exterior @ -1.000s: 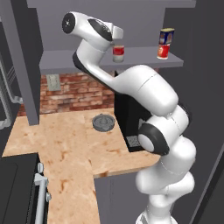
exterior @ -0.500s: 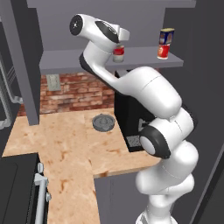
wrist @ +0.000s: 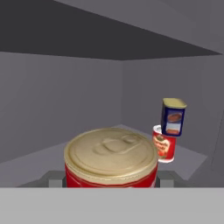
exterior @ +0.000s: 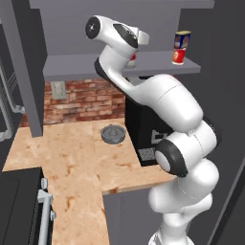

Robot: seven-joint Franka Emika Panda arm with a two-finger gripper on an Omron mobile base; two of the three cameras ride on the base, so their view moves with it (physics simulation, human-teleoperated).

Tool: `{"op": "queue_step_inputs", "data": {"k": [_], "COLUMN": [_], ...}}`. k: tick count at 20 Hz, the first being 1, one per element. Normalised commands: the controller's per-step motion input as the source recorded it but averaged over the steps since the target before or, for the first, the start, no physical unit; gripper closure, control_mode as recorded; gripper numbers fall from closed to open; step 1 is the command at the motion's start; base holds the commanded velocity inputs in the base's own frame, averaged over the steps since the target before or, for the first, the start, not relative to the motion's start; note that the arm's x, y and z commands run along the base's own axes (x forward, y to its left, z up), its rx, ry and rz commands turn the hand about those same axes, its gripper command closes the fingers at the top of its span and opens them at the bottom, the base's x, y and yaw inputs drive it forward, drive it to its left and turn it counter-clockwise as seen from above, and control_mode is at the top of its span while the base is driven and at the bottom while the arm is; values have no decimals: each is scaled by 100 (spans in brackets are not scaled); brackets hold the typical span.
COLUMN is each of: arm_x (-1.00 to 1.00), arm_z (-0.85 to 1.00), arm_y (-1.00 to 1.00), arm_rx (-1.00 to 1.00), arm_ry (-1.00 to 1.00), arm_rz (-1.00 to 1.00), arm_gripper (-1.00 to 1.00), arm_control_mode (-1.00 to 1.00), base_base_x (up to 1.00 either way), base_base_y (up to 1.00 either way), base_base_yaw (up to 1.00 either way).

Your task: Stack two cans on top of the other two cans in the cabinet.

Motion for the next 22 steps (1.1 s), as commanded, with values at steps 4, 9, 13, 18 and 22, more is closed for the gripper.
{"op": "queue_step_inputs", "data": {"k": [4,9,13,18,22], "arm_x": [1,8,10,9,6], "arm_z": [0,0,0,0,0], "arm_y": [-14,-12,-10,-4,0], "arm_rx": [0,0,0,0,0], "arm_ry": [0,0,0,0,0], "arm_rz": [0,0,0,0,0], "arm_gripper": [100,100,100,100,100], "arm_control_mode": [-100,-100,-100,-100,-100], "base_base_x": [0,0,0,0,0], "base_base_y": [0,0,0,0,0], "base_base_yaw": [0,0,0,0,0]}}
